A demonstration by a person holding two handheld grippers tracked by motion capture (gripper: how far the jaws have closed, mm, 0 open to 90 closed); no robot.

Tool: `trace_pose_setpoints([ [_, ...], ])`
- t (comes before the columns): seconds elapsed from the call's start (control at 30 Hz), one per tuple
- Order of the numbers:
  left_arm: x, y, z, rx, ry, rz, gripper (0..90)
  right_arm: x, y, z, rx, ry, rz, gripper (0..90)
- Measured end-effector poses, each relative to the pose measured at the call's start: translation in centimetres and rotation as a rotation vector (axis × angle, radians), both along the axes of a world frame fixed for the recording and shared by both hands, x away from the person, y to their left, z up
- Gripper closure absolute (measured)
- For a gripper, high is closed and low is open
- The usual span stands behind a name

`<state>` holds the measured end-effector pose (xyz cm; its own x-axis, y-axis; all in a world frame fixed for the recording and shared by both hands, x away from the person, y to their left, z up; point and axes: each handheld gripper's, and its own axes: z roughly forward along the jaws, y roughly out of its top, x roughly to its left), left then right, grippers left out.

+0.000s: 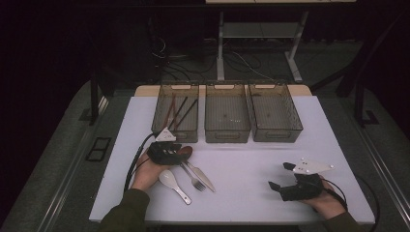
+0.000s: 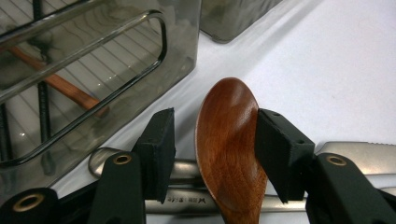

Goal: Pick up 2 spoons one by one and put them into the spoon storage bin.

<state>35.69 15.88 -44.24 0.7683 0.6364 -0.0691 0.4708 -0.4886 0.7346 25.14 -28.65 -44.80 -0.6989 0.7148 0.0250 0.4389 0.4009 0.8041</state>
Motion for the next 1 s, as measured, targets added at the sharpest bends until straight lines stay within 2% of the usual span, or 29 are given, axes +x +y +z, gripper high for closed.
trace_pose_setpoints([
  [0.3,-0.1,0.0,0.0,-0.014,0.013,-0.032,59.3,0.0,0.0,-0.1,-0.009,0.001,0.004,11.9],
  [0.57,-0.2,0.3,0.3,0.009,-0.017,-0.041,70.8,0.0,0.0,-0.1,-0.012,0.000,0.008,11.9],
  [0.87,-0.5,0.5,1.0,-0.019,-0.056,-0.051,83.8,0.0,0.0,-0.1,-0.012,0.000,0.009,12.0],
  [1.0,-0.4,0.7,1.2,-0.002,-0.063,-0.056,84.9,0.0,0.0,-0.1,-0.012,0.000,0.009,12.0],
])
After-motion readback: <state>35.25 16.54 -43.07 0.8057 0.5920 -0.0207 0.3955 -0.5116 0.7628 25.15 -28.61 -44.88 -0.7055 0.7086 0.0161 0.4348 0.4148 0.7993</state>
